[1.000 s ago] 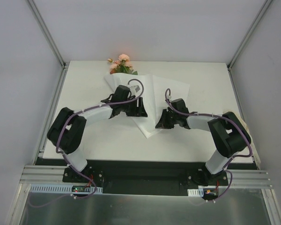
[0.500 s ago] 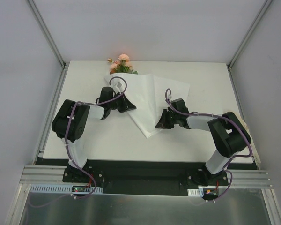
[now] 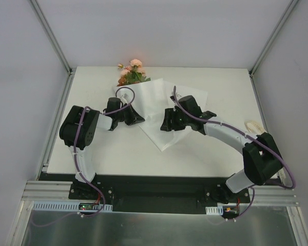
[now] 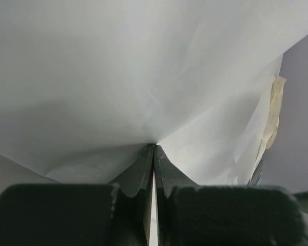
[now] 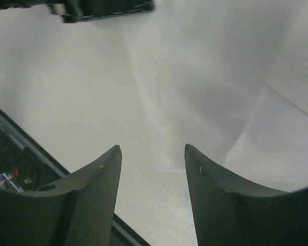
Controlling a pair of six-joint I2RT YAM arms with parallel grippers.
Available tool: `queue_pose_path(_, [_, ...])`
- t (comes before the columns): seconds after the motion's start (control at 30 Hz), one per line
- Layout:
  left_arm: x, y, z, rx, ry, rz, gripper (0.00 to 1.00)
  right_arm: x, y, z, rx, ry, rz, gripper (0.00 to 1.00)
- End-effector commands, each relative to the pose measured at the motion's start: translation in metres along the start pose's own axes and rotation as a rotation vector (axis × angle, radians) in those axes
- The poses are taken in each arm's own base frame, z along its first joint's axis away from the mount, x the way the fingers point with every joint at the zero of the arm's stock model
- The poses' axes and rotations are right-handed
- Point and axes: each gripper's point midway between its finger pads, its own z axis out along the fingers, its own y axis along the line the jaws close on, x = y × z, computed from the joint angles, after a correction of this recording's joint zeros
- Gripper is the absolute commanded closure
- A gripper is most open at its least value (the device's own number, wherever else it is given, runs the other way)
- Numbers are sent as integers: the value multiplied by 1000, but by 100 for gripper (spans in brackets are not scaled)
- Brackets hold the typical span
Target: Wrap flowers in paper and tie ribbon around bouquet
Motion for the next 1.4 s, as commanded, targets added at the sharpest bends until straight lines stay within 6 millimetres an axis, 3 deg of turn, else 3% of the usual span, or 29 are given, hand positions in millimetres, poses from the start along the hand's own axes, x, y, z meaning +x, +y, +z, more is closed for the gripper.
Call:
queue_pose_path(0.0, [1, -3, 0, 33, 9, 47, 100, -5, 50, 3, -139, 12, -61, 46])
queue_pose_path(0.07, [1, -3, 0, 33, 16, 46, 100, 5, 50, 26, -160, 64, -17, 53])
queue_pose_path(0.2, [-3, -8, 0, 35, 22, 51, 100, 18, 41, 57, -166, 108, 1, 88])
queue_pose_path(0.23, [-2, -8, 0, 36, 25, 51, 100, 29, 36, 60, -158, 136, 11, 90])
queue_pose_path(0.33, [-7, -12, 0, 36, 21, 52, 100, 37, 27, 71, -144, 136, 25, 99])
queue_pose_path(0.5, [-19, -13, 1, 26, 2, 31, 100, 67, 7, 81, -93, 189, 89, 99])
queue_pose_path(0.63, [-44, 10, -5, -63, -40, -41, 100, 81, -3, 83, -59, 209, 130, 99])
queue_pose_path(0.77, [-72, 36, -14, -124, -95, -96, 100, 82, 0, 85, -74, 221, 147, 99])
queue_pose_path(1.2, [-136, 69, -10, -168, -139, -187, 100, 78, 5, 81, -79, 270, 155, 99])
queue_pose_path(1.23, [-149, 80, -19, -183, -170, -215, 100, 77, 4, 81, -79, 270, 158, 99])
queue_pose_path(1.37, [-172, 93, -29, -206, -221, -267, 100, 77, 3, 80, -69, 284, 166, 99])
